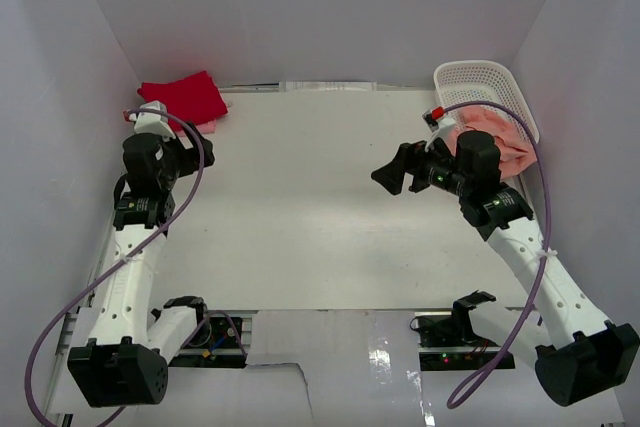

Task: Fold and stack the t-shirts
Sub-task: Put the neatly folded tshirt into the corner of the board with the left arm

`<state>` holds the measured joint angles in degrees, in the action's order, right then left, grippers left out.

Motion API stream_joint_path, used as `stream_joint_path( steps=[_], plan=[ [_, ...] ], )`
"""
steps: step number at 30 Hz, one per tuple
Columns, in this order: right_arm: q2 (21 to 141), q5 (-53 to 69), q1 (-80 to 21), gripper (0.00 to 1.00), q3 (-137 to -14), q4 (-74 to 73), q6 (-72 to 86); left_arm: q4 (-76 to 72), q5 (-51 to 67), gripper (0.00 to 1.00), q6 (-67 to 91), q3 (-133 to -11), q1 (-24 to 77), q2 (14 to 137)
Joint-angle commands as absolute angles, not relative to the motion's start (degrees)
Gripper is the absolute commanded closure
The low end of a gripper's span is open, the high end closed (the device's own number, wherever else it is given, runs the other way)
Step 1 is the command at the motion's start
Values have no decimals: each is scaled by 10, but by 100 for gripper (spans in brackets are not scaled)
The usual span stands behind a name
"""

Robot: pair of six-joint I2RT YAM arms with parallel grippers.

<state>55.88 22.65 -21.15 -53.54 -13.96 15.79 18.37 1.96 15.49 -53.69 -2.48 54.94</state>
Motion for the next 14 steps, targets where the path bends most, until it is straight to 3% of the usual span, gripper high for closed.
stream_joint_path(
  steps=[1,14],
  plan=[
    [553,235,-214,10,-547,-117,143,192,37,2,150,-527,-25,525],
    [531,231,-214,10,-541,-127,142,189,44,2,154,-524,-26,525]
  ],
)
